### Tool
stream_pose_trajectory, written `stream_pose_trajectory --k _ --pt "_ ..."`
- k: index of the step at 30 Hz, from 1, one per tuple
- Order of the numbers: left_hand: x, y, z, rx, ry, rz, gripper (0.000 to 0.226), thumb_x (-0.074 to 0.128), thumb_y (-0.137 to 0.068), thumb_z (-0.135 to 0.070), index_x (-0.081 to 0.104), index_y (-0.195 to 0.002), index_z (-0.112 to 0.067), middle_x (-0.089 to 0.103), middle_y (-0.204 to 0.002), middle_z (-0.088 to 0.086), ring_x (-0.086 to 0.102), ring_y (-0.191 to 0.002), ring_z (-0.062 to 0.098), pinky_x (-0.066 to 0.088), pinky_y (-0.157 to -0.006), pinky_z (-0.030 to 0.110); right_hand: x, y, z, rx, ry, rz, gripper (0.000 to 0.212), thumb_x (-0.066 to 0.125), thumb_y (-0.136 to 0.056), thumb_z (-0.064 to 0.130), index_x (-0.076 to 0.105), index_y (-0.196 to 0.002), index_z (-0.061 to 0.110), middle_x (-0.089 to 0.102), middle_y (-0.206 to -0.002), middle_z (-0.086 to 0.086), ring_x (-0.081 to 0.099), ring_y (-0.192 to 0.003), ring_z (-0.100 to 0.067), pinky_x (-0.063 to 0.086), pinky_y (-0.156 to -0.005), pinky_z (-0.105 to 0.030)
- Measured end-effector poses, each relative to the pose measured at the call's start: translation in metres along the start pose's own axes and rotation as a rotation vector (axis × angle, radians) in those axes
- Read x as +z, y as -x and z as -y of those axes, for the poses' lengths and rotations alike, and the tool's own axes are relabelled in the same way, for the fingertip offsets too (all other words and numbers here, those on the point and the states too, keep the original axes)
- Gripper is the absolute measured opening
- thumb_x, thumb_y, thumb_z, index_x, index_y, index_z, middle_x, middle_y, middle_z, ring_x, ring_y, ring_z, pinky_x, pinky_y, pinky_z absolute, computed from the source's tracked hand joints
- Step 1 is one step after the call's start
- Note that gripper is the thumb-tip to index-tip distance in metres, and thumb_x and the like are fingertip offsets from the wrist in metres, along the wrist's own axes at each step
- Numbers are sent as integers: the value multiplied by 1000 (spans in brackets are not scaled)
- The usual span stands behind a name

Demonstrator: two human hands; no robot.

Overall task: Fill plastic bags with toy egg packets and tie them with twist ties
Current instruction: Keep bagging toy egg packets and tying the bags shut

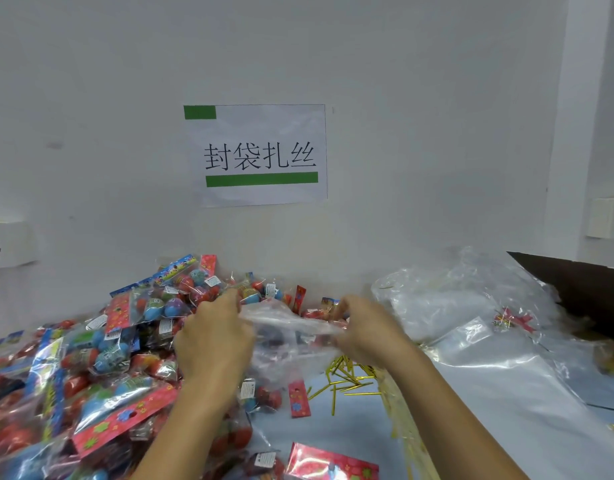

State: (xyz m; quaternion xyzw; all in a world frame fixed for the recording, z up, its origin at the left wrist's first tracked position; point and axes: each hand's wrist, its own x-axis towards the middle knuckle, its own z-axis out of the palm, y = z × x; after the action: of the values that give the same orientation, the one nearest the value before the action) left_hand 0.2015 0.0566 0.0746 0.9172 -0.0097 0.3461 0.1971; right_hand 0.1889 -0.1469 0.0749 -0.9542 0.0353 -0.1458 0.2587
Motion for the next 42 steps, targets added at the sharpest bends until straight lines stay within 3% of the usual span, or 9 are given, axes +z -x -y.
stream_pose_trajectory --k 5,11,14,17,20,26,33,39,42 --pt "9 0 2 125 140 333 50 75 -83 -32 45 -124 -31 52 -111 -2 55 -102 21 54 -85 41 4 -1 8 -14 -142 -81 20 65 -82 13 69 -95 27 71 -93 1 62 -81 -16 36 -52 -16" --pt "14 -3 2 158 276 199 26 66 -86 -9 53 -75 -27 53 -62 -4 48 -55 16 45 -53 36 5 -1 7 40 -240 -116 18 70 -79 10 66 -90 24 69 -89 -1 63 -75 -17 41 -54 -19" --pt "14 -3 4 112 175 15 16 65 -90 -16 53 -80 -21 57 -68 -1 55 -63 21 50 -57 36 -1 2 2 111 -251 -259 18 64 -78 5 65 -87 20 63 -91 0 60 -80 -21 42 -61 -25" --pt "15 0 -2 63 373 234 25 71 -88 -40 53 -92 -23 61 -75 -4 59 -65 15 50 -55 32 -1 2 3 95 -361 -272 12 63 -82 5 60 -88 15 57 -88 0 60 -71 -17 46 -53 -26" --pt "20 1 -6 66 554 547 22 73 -88 -28 55 -100 -22 69 -88 6 68 -72 17 58 -65 37 1 1 2 125 -506 -140 17 57 -85 -2 54 -90 15 55 -94 -3 69 -79 -29 58 -53 -31" --pt "33 0 4 -119 394 234 11 63 -85 -10 55 -85 -18 62 -80 1 55 -67 15 39 -53 31 -14 7 -13 96 -282 255 54 81 -80 41 52 -117 14 61 -91 -1 65 -61 -15 58 -59 -31" --pt "39 4 11 -329 450 198 12 56 -85 -9 47 -86 -16 59 -86 7 60 -73 25 49 -61 37 -30 17 -3 67 2 750 44 74 -86 48 72 -93 5 77 -89 -3 76 -86 -15 60 -71 -26" --pt "37 9 -11 -475 996 620 27 68 -93 -23 49 -108 -10 57 -106 12 69 -71 20 63 -76 39 -2 24 15 55 258 989 54 77 -83 47 71 -121 9 72 -121 -3 70 -109 -19 58 -91 -37" --pt "40 15 -16 -346 925 752 34 68 -92 -25 48 -118 -17 55 -116 8 69 -99 22 60 -88 39 12 23 20 38 316 1014 59 80 -81 45 67 -127 11 72 -122 -3 70 -110 -18 58 -93 -37"
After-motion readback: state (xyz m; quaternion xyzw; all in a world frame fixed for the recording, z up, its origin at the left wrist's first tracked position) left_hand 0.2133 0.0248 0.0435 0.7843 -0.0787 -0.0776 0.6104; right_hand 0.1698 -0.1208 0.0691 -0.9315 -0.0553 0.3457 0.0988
